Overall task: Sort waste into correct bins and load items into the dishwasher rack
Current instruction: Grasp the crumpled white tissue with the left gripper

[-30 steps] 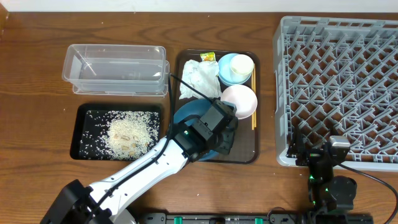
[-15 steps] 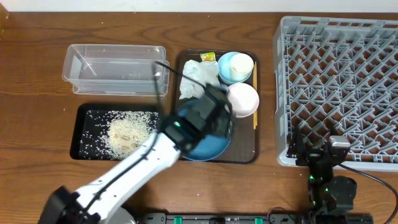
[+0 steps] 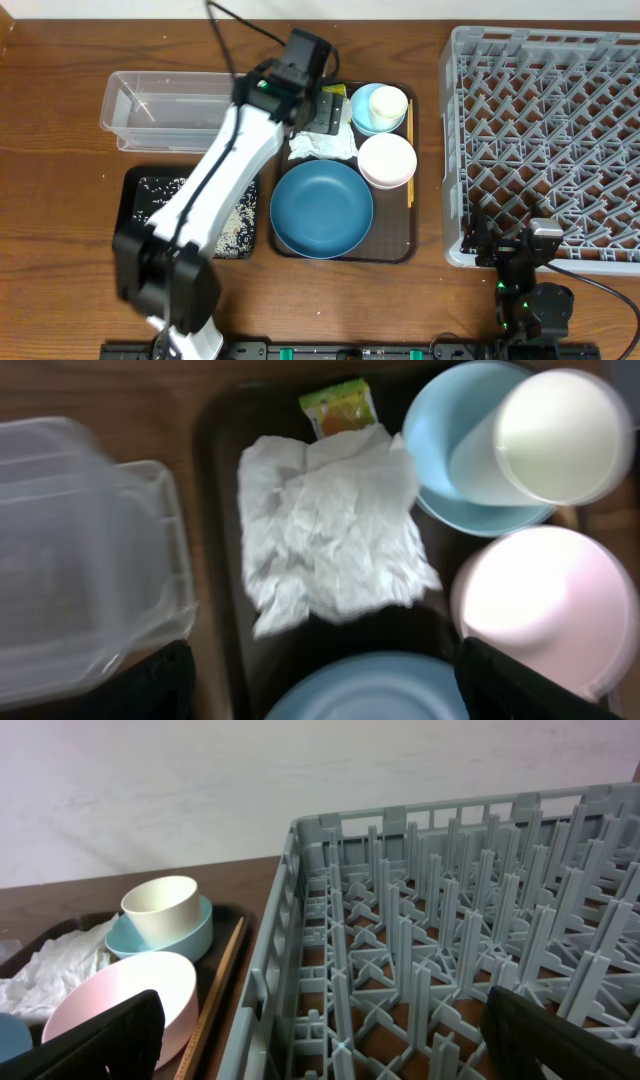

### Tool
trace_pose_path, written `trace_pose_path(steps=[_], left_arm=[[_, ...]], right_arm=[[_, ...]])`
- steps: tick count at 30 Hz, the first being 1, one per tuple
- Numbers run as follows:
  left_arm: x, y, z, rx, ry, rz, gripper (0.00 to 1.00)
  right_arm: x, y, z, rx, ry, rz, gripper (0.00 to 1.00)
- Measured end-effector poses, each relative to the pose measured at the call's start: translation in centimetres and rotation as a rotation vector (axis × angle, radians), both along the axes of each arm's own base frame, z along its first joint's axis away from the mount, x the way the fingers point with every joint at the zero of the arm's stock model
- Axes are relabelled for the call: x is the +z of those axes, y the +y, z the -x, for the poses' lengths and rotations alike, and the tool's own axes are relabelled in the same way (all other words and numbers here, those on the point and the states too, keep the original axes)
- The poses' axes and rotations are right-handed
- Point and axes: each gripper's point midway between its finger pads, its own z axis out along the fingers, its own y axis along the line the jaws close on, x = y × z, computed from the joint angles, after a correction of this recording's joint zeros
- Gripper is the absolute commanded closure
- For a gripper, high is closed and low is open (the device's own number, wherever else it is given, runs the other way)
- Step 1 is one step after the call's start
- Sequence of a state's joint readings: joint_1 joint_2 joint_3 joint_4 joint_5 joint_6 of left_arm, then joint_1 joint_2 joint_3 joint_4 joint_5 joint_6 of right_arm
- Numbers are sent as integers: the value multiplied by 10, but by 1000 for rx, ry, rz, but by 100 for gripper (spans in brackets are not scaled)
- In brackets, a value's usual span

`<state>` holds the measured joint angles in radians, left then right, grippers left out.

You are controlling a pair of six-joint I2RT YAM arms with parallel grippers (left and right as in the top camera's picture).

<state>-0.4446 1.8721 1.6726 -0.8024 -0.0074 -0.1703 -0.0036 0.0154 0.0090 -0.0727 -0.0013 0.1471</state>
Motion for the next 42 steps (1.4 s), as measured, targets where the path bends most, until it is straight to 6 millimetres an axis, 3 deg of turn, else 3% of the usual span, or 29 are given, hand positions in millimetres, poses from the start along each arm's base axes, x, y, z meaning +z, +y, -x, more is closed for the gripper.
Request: trace_pose_path(steps=[4,6,13,20,23,27,35,42], left_arm=[[-40,-6,-10,-14,52,-25,16],[-56,-9,-13,-18,72,-32,22],[-88,-18,-21,-33,100,-29,27],[-118,-31,-26,-25,114,-19,37],[-121,-33,-29,-1,111,-4,51],[-120,-34,-32,19,102,10,60],[-125,-34,-30,41,108,19,59],[-131,-32,-24,84,134,37,94]], right_arm=[[0,0,0,0,0,0,1],[0,0,0,0,0,0,1],[0,0,0,0,0,0,1],[0,0,0,0,0,0,1],[0,0,0,0,0,0,1],[0,0,0,0,0,0,1],[0,0,0,0,0,0,1],[0,0,0,0,0,0,1]])
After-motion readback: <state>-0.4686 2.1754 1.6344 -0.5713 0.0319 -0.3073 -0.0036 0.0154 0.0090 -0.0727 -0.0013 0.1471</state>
